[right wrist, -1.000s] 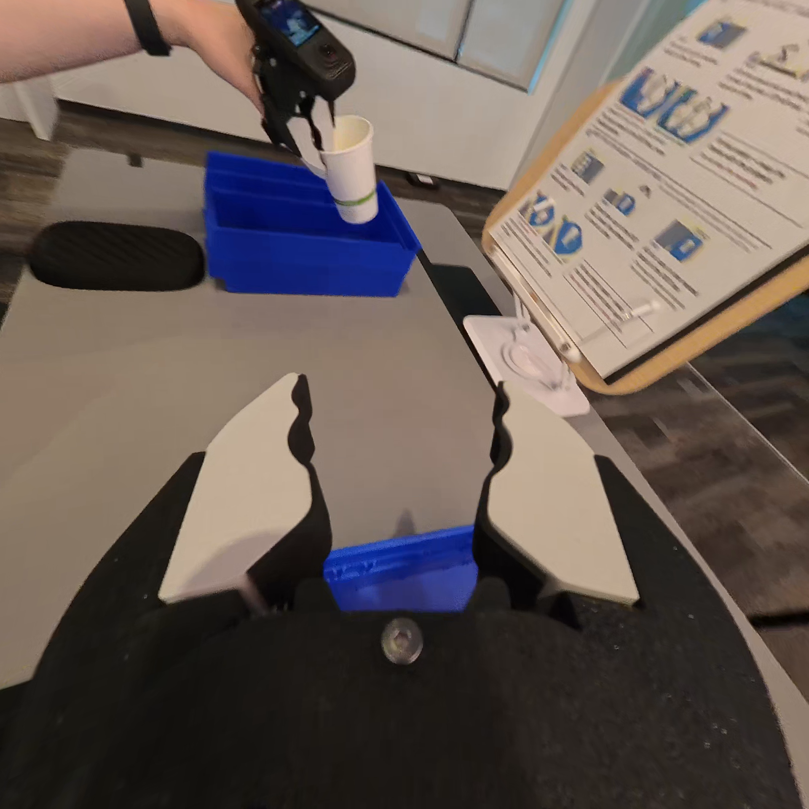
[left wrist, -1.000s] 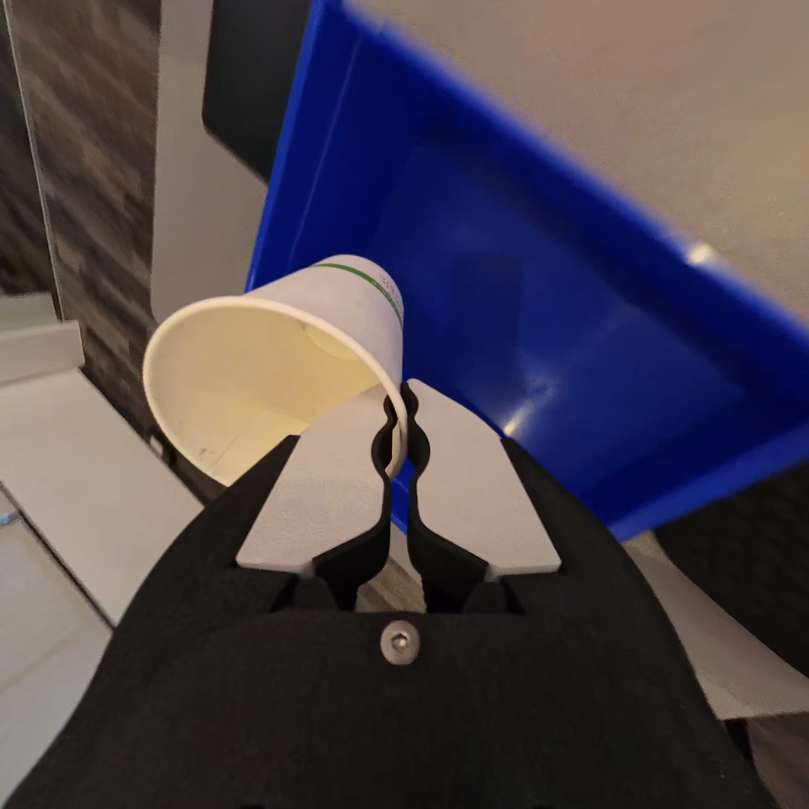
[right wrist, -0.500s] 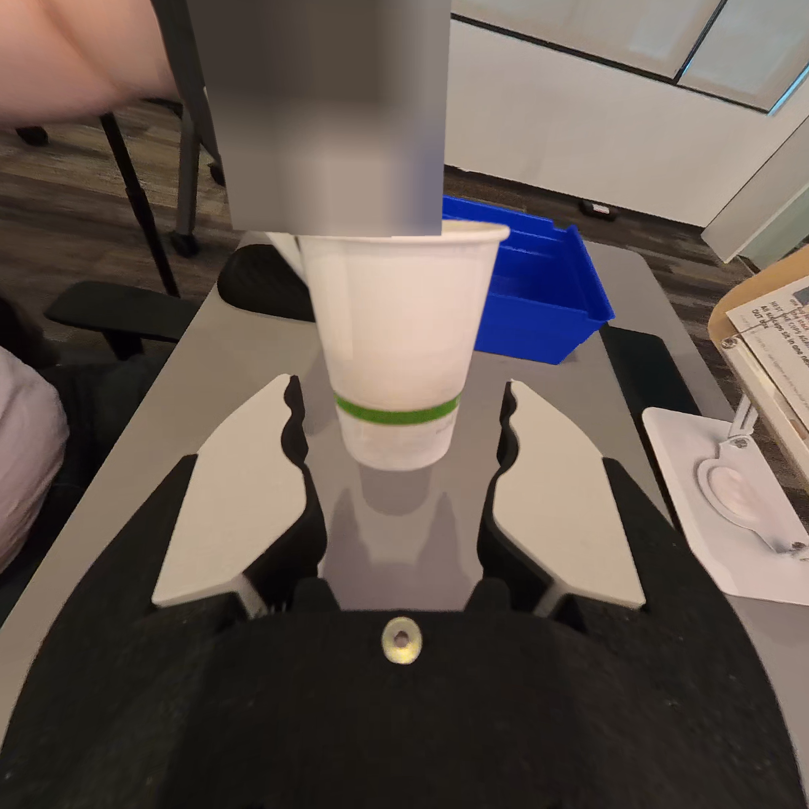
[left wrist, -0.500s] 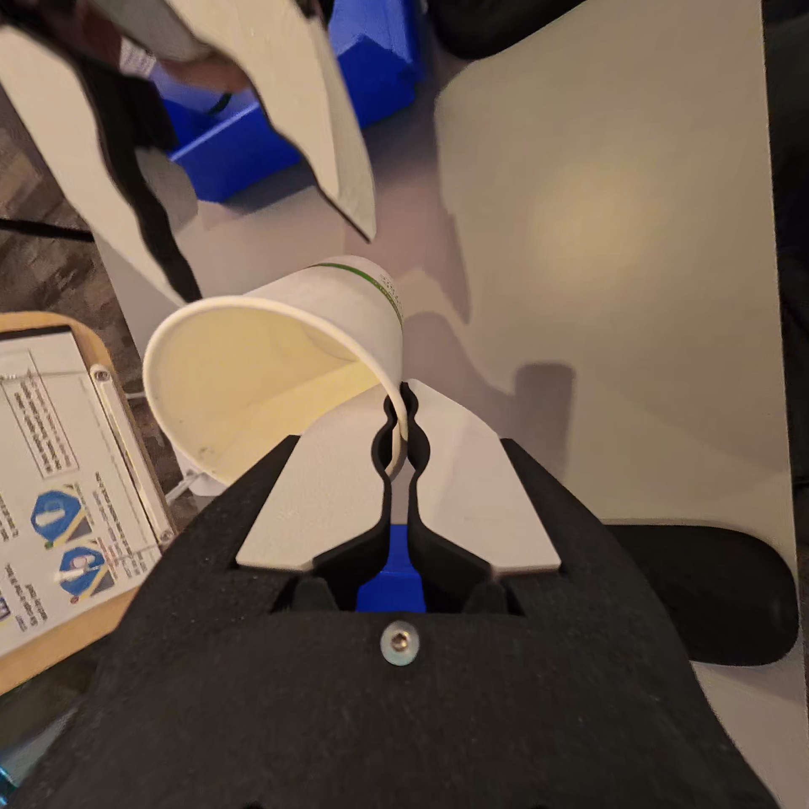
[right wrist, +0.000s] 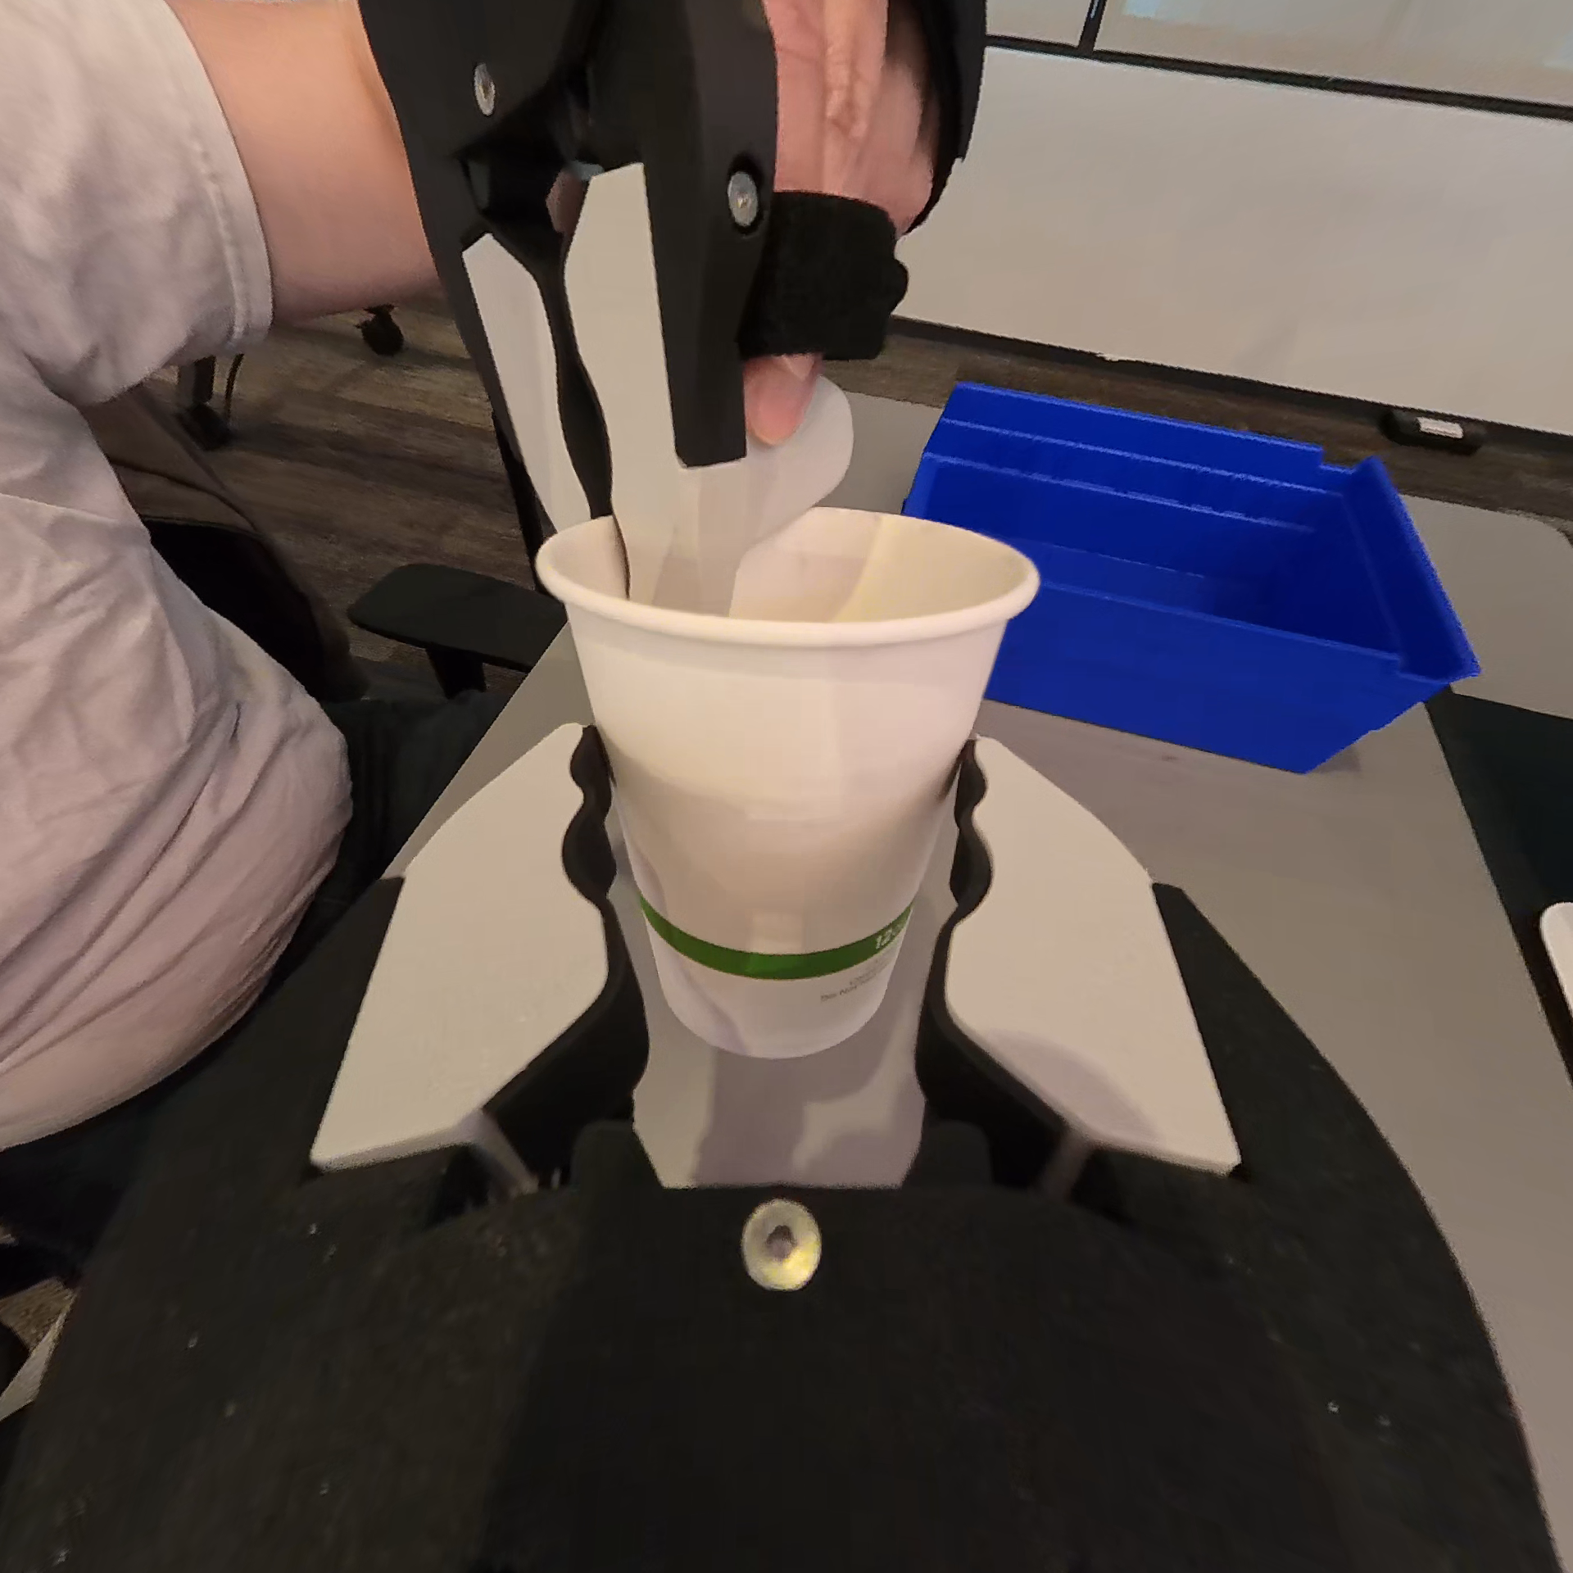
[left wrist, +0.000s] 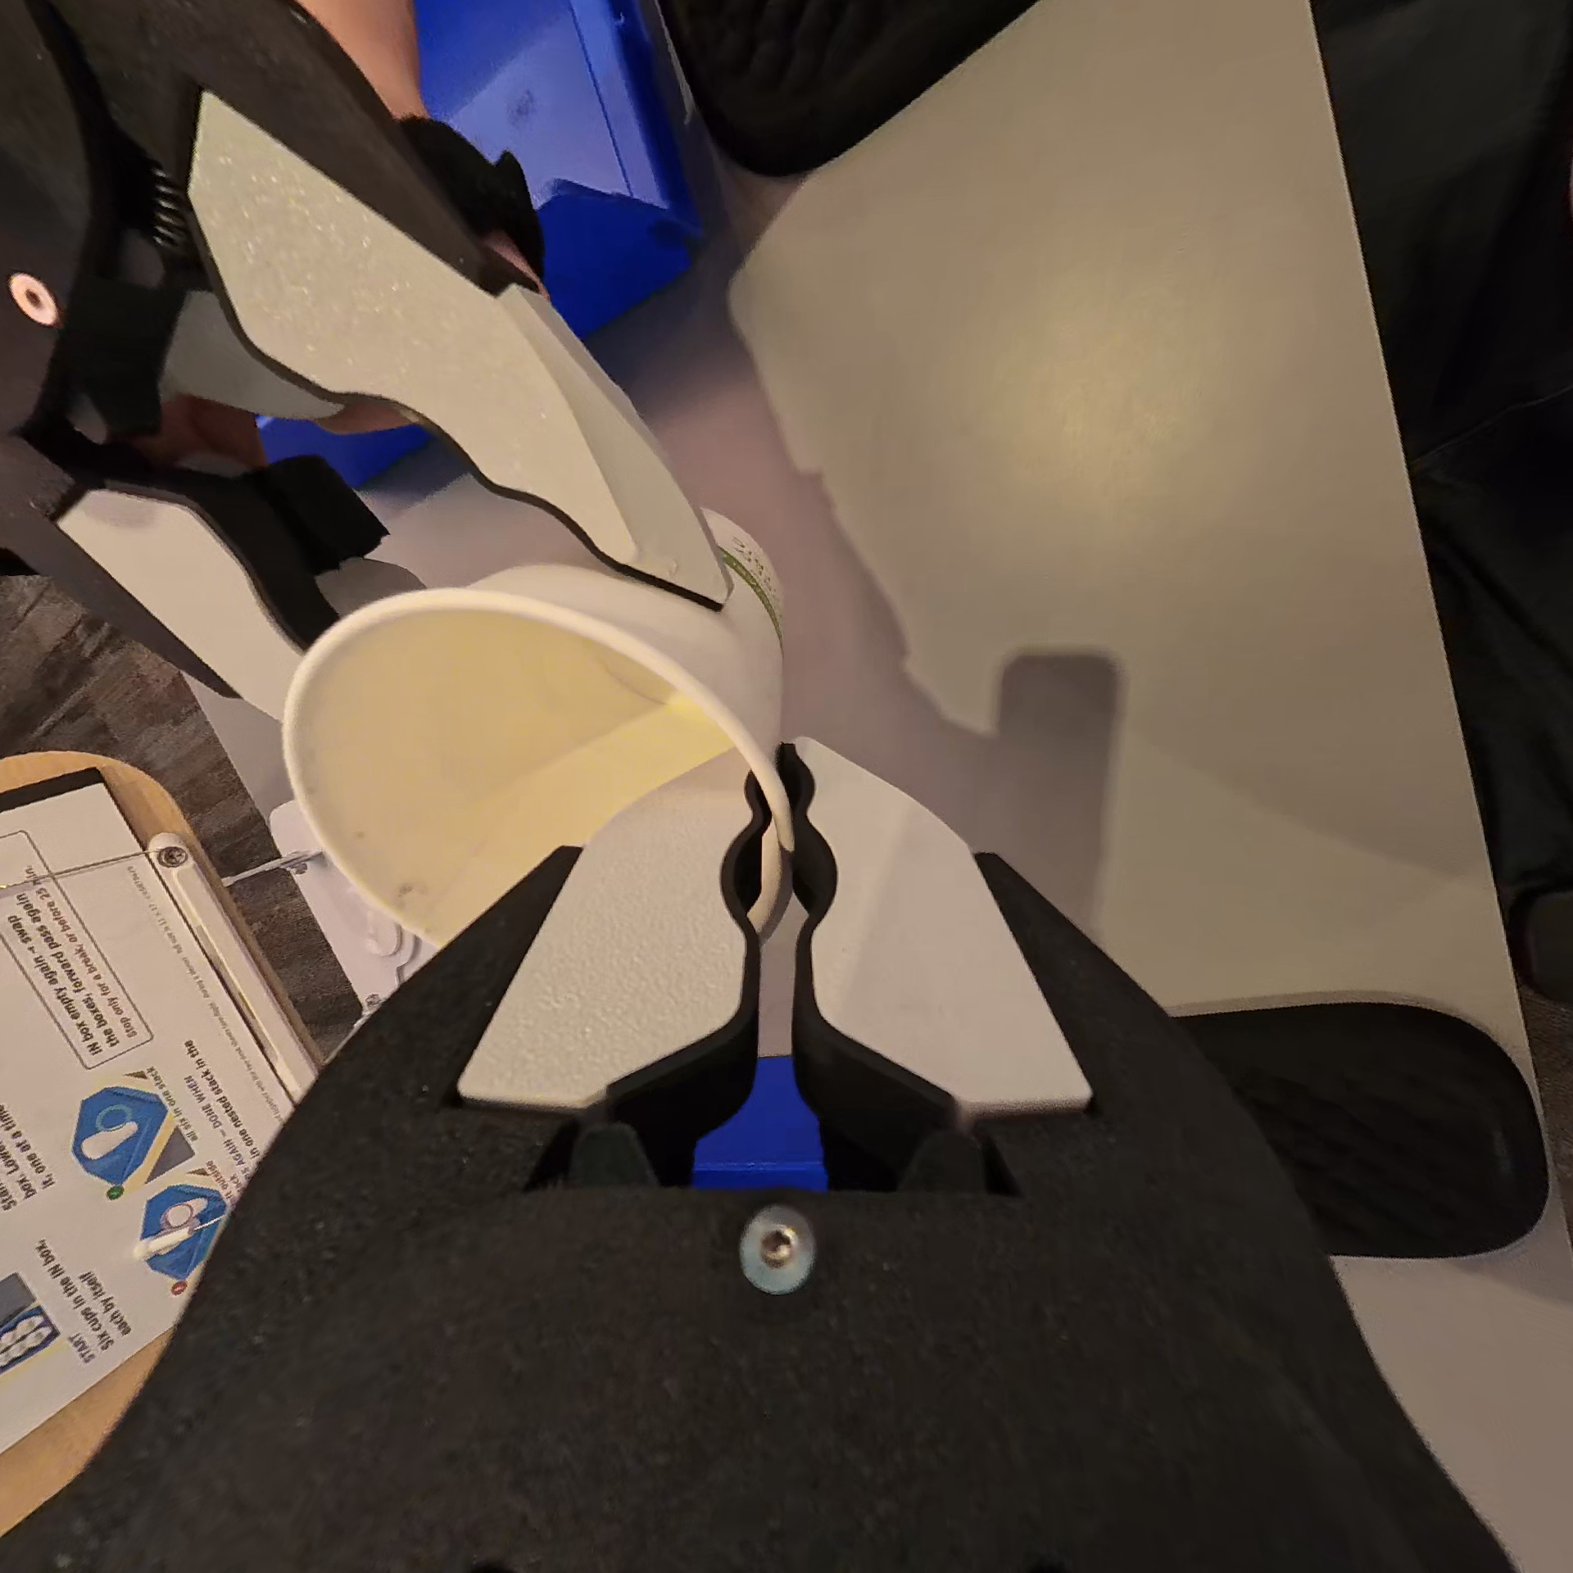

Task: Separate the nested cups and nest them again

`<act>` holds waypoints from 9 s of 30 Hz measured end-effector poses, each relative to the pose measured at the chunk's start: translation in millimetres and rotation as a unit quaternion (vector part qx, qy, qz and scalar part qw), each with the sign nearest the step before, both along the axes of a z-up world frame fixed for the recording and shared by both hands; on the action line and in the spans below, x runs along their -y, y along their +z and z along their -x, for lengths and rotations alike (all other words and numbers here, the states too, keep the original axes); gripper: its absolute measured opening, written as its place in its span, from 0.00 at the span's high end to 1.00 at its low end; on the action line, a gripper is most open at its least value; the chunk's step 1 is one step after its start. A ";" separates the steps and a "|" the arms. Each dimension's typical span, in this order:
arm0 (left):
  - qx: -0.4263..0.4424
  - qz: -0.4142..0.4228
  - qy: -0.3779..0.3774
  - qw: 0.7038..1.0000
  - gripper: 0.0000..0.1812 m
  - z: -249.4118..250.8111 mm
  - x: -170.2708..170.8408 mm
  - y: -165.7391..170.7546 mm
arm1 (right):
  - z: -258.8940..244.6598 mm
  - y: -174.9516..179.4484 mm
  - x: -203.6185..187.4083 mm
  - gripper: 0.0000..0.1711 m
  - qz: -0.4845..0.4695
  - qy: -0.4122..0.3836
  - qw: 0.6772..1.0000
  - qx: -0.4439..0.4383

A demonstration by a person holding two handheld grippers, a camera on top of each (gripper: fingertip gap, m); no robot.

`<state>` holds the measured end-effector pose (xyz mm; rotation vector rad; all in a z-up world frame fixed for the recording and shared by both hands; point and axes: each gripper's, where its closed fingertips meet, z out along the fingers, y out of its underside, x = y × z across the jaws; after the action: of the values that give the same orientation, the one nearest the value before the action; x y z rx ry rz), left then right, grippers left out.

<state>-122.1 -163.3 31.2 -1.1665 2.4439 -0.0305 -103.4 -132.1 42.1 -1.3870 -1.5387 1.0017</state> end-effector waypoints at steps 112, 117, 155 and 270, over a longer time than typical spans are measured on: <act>0.300 -0.040 0.700 0.647 0.91 82.9 -134.2 -135.9 | -326.6 -160.2 -44.1 0.94 0.413 -0.596 0.618 0.304; 0.295 -0.042 0.677 0.673 0.91 46.2 -126.9 -136.4 | -297.6 -159.6 -49.3 0.92 0.403 -0.575 0.630 0.333; 0.406 0.007 0.474 0.781 0.70 63.6 -139.9 87.5 | -269.3 -184.0 -70.8 0.91 0.420 -0.568 0.596 0.382; 0.506 -0.110 0.629 0.581 0.71 338.0 -118.8 133.1 | -121.0 -164.0 -162.0 0.97 0.435 -0.559 0.627 0.325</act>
<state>-460.1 -44.4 164.4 -1.7662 0.3209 0.0293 17.6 29.9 -121.8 -3.0431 -0.1069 0.3307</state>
